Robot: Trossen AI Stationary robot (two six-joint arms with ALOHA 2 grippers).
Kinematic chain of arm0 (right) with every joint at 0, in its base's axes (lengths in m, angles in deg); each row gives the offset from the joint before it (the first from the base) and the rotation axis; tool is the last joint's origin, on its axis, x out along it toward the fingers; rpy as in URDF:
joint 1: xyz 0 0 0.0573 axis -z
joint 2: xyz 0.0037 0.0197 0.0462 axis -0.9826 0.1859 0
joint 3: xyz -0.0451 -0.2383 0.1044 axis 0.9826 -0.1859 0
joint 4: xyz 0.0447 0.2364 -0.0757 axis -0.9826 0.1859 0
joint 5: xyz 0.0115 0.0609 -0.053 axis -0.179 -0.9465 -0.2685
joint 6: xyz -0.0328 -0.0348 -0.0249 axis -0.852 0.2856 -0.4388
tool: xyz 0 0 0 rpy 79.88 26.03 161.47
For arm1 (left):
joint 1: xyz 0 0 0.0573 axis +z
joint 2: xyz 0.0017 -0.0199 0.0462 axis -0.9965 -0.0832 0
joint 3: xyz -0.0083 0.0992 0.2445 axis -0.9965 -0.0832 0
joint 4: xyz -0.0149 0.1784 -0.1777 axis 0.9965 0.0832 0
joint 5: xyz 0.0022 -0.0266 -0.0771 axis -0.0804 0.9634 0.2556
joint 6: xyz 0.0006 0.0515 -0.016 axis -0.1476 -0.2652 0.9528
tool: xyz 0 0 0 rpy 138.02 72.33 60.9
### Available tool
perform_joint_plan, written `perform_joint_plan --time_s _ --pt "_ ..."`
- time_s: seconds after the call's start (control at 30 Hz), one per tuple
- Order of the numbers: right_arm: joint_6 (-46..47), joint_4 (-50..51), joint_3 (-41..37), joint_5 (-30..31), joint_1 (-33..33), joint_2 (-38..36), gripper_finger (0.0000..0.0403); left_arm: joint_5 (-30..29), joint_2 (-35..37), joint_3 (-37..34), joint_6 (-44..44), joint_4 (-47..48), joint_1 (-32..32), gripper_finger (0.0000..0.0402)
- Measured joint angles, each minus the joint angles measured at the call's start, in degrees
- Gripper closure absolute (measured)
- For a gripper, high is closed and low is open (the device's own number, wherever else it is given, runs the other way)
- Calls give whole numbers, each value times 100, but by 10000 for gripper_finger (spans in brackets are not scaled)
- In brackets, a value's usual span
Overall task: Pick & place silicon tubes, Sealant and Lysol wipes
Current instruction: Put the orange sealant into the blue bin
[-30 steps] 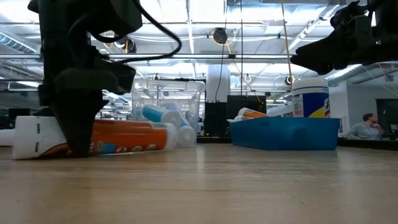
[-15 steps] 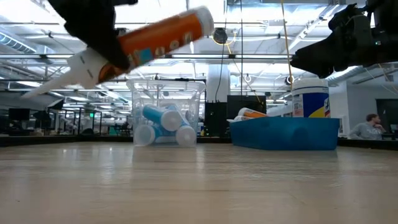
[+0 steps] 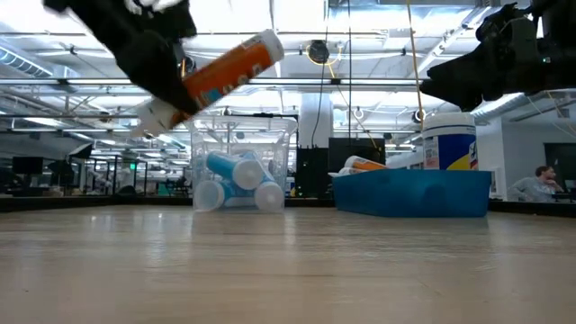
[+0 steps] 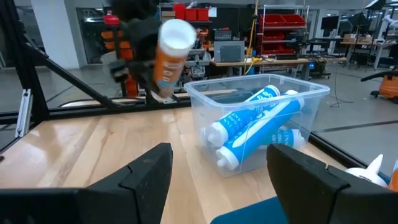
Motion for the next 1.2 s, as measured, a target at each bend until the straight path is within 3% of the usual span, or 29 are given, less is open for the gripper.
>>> perform_joint_plan --time_s 0.2,0.3,0.37,0.53,0.73,1.2 --pt "169 52 0 3 0 4 161 2638 388 -1716 -646 -3681 1075 192" --pt "278 55 0 4 0 4 161 3507 324 -2107 -795 -5108 1043 192" --pt "297 69 0 6 0 4 161 3793 253 -2206 -967 -5545 875 192" --pt "273 74 0 20 0 26 161 3717 242 -2220 -1507 -5637 439 192" --pt "258 78 0 17 0 57 161 2377 249 -2216 -1323 -5664 249 193" --pt "291 8 0 17 0 211 161 2624 247 -2211 -1481 -5797 238 193"
